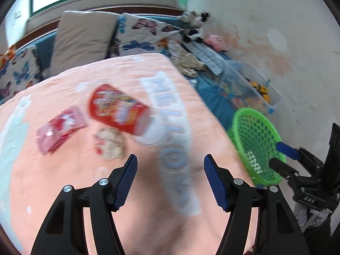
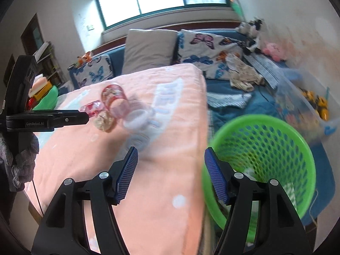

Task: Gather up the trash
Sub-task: 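Return both tools to the bed toward the red printed cup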

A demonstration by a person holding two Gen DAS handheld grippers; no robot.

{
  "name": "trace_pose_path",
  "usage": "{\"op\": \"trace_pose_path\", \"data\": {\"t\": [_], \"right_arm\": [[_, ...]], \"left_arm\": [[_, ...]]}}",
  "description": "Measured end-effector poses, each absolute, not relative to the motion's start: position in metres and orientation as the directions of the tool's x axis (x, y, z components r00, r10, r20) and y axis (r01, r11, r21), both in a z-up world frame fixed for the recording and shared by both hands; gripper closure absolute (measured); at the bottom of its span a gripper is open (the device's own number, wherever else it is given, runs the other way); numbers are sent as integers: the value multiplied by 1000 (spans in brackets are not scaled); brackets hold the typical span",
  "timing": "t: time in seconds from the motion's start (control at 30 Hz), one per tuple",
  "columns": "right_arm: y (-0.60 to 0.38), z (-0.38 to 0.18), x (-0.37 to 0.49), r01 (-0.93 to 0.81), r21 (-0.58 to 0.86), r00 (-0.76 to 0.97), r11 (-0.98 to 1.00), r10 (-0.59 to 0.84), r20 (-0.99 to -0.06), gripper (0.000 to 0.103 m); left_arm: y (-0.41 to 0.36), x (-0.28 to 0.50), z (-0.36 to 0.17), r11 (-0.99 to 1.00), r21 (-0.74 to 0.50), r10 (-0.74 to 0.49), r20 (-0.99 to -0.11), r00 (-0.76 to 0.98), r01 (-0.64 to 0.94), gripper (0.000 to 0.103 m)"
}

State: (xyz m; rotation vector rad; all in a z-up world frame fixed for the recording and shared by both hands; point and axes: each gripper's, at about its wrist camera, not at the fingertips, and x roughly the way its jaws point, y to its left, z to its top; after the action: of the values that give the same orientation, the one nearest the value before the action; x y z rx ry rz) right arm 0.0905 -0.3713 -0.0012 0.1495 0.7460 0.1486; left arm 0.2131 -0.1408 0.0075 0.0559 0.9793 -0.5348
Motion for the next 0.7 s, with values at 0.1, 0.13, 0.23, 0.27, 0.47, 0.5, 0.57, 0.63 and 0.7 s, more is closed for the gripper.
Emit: {"op": "trace_pose_path", "data": {"t": [0.1,0.13,0.23,0.27,0.47,0.5,0.57,0.63,0.7], "right_arm": [[-353,6,105,-125,175,723,977,211,-658,34],[-346,9,110,-142,168,722,976,218,-657,33],[-327,16,128,-185,146,718,972,235,-655,30],[-320,18,135,-202,142,713,969,245,-657,29],[-286,25,178,-285,112,687,952,284,-668,24],[-281,25,184,-300,113,679,947,295,-672,23],[-270,24,199,-318,107,667,942,302,-681,23],[-259,23,215,-348,108,649,931,323,-689,22],[-246,19,228,-365,96,642,926,325,-695,21]], "left_arm": [[-115,218,10,894,-184,-376,-803,463,408,40],[-105,220,11,902,-180,-365,-803,470,393,40],[-80,224,15,919,-167,-337,-803,491,358,40],[-74,226,17,922,-165,-331,-802,497,349,40],[-32,234,19,943,-169,-300,-801,518,285,39],[-27,236,19,946,-171,-296,-803,518,276,39],[-16,240,15,950,-179,-291,-805,517,256,39],[-6,244,11,952,-194,-292,-807,513,236,39],[0,249,6,953,-206,-294,-810,508,222,39]]}}
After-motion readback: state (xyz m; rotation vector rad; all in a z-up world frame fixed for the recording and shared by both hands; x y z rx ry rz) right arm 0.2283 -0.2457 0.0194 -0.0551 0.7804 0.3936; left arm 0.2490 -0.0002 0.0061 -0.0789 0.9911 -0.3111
